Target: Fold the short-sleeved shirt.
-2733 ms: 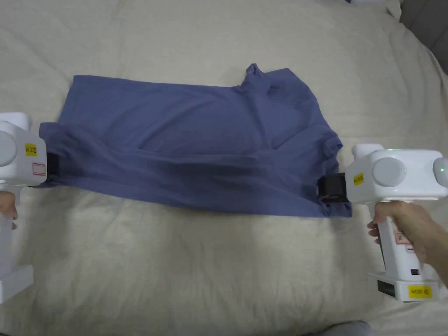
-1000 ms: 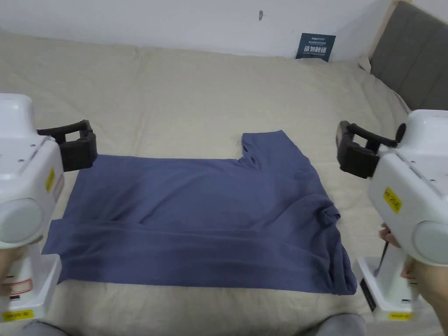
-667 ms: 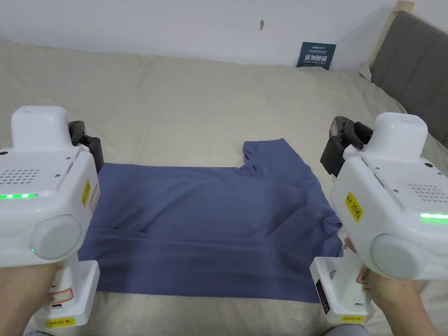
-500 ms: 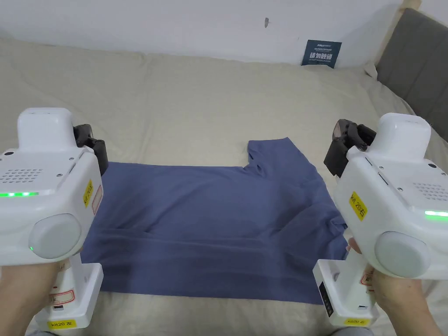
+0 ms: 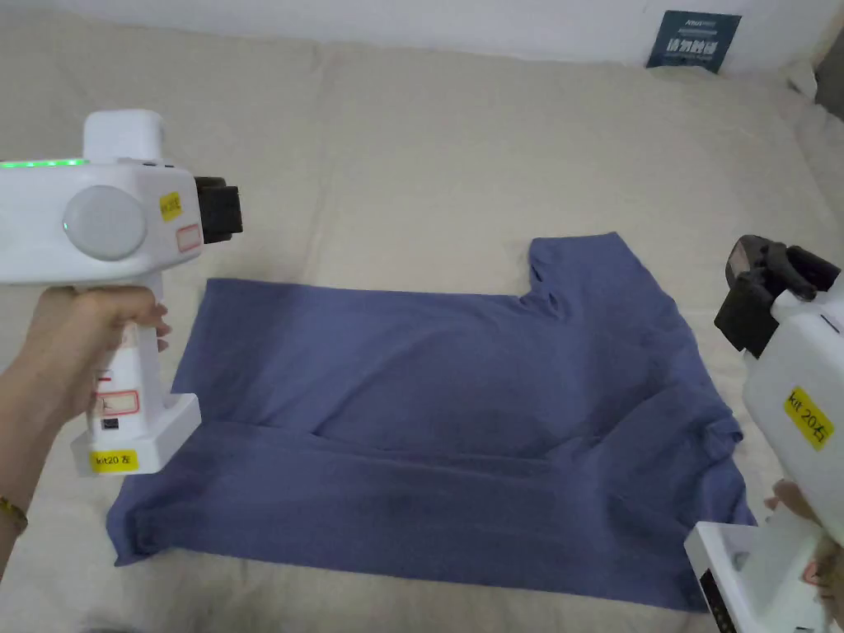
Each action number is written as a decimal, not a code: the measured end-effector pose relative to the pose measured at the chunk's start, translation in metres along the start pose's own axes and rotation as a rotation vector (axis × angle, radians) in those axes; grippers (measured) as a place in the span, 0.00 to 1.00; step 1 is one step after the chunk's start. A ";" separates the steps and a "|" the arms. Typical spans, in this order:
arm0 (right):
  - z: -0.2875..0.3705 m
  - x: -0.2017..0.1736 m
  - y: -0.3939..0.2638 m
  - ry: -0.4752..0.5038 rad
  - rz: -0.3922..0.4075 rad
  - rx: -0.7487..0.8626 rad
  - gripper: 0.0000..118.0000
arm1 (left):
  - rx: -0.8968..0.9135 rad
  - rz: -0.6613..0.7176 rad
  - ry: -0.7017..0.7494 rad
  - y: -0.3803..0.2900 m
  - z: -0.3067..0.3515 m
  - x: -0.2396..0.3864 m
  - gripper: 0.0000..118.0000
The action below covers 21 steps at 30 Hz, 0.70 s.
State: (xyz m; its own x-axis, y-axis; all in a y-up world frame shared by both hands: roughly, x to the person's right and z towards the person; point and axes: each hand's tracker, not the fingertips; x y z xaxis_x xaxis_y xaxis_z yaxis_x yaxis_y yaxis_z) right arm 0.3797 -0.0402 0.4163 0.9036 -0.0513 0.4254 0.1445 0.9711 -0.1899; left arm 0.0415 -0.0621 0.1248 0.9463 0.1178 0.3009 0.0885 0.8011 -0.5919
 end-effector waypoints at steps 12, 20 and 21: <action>-0.094 0.015 -0.025 -0.078 0.021 -0.150 0.00 | -0.439 0.022 0.188 -0.007 -0.188 -0.038 0.99; -0.121 0.014 -0.049 -0.082 0.055 -0.226 0.00 | -0.541 -0.011 0.209 -0.016 -0.230 -0.045 0.55; -0.122 0.014 -0.050 -0.085 0.066 -0.231 0.00 | -0.531 -0.013 0.173 -0.015 -0.227 -0.044 0.42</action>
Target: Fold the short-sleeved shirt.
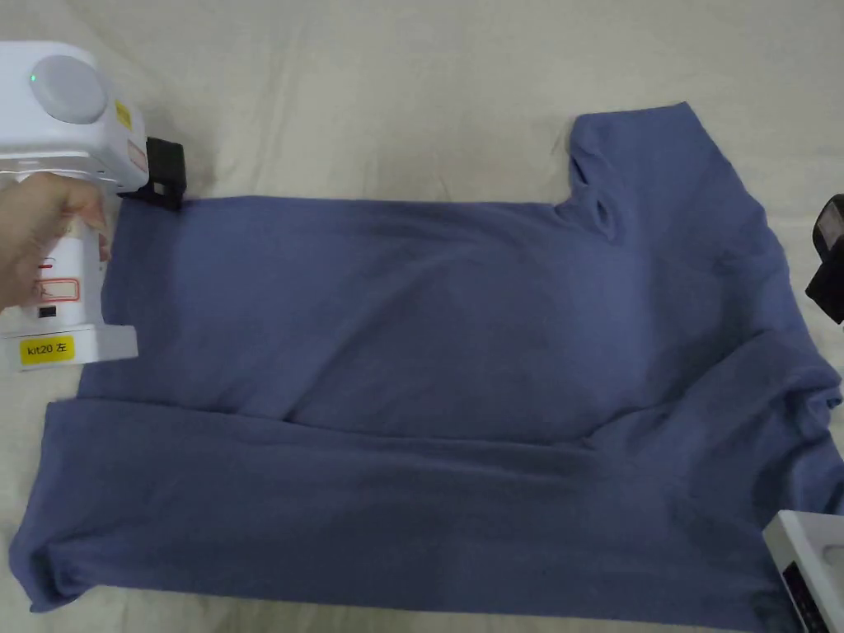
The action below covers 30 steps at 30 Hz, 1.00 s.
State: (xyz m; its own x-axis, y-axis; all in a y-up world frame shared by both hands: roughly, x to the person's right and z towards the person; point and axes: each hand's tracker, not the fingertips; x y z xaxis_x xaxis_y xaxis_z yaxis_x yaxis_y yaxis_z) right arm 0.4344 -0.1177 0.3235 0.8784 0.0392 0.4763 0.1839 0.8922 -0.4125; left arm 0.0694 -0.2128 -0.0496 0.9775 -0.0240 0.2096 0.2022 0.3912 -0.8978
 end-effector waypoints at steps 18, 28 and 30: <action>-0.093 0.049 0.063 0.062 -0.041 -0.344 0.84 | 0.248 -0.062 -0.127 -0.024 0.089 -0.005 0.02; -0.230 0.066 0.023 -0.138 -0.152 -0.626 0.84 | 0.256 -0.058 -0.143 -0.028 0.090 -0.010 0.02; -0.242 0.062 0.017 -0.126 -0.147 -0.635 0.74 | 0.250 -0.037 -0.143 -0.028 0.085 -0.016 0.02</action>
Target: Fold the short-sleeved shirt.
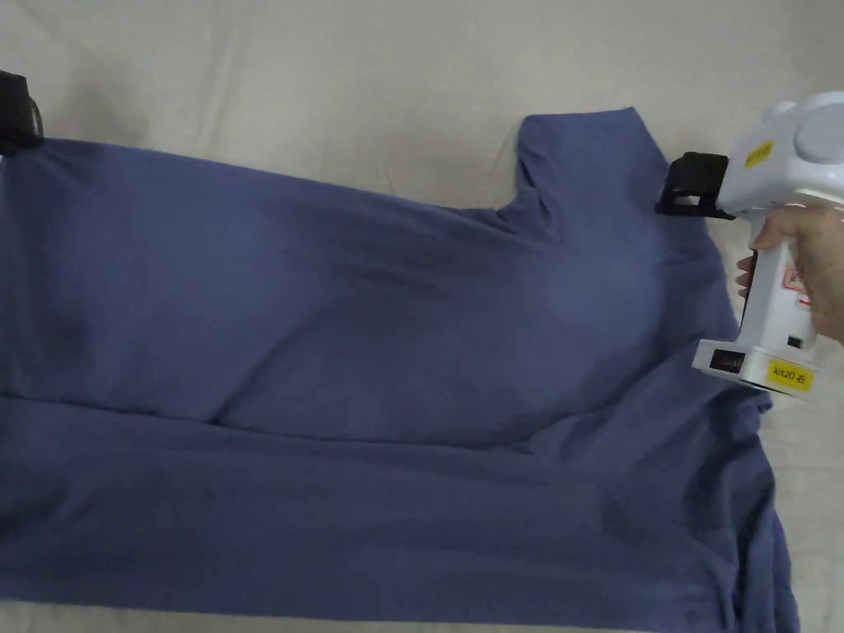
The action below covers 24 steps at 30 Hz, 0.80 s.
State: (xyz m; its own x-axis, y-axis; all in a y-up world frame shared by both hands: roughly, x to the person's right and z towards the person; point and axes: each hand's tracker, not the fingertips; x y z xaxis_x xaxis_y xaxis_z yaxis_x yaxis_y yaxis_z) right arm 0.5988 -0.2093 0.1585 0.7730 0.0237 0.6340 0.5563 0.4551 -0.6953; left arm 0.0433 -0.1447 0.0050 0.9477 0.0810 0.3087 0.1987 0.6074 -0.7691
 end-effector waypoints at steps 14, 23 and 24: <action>0.079 0.010 -0.010 0.142 0.050 0.107 0.00 | -0.003 0.049 -0.022 -0.008 0.025 -0.004 0.02; 0.219 0.070 -0.085 0.223 0.092 0.277 0.00 | 0.083 0.051 -0.054 -0.052 0.122 -0.015 0.02; 0.227 0.076 -0.096 0.222 0.091 0.280 0.00 | 0.088 0.057 -0.056 -0.060 0.129 -0.019 0.02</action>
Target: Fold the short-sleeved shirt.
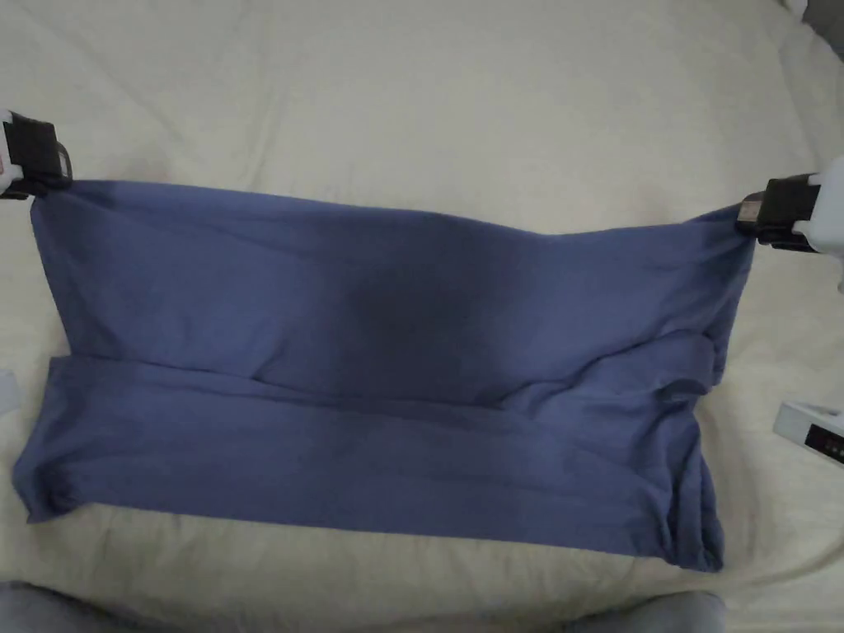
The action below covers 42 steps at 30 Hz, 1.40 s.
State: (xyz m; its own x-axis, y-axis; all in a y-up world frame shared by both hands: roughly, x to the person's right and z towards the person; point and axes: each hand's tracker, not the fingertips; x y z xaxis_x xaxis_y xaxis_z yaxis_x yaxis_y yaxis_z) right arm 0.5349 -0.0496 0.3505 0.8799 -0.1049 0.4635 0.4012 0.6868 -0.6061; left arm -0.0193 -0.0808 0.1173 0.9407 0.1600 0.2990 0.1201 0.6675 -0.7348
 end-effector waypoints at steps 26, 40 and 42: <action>0.135 0.009 -0.159 -0.155 0.045 0.258 0.75 | 0.257 0.022 0.205 -0.136 0.124 0.012 0.99; 0.183 -0.090 -0.152 -0.010 0.039 0.677 0.55 | 0.656 -0.177 0.097 -0.129 0.160 0.098 0.24; 0.184 -0.097 -0.157 -0.029 0.069 0.709 0.43 | 0.625 -0.134 0.038 -0.129 0.158 0.097 0.10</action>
State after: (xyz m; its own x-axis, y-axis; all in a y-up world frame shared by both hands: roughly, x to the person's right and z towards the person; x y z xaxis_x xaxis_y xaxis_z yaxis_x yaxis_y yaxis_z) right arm 0.3401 -0.0154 0.5197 0.8863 -0.0320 0.4620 0.0738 0.9946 -0.0726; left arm 0.0067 -0.0363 0.3371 0.9425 0.0273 0.3330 0.0405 0.9799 -0.1951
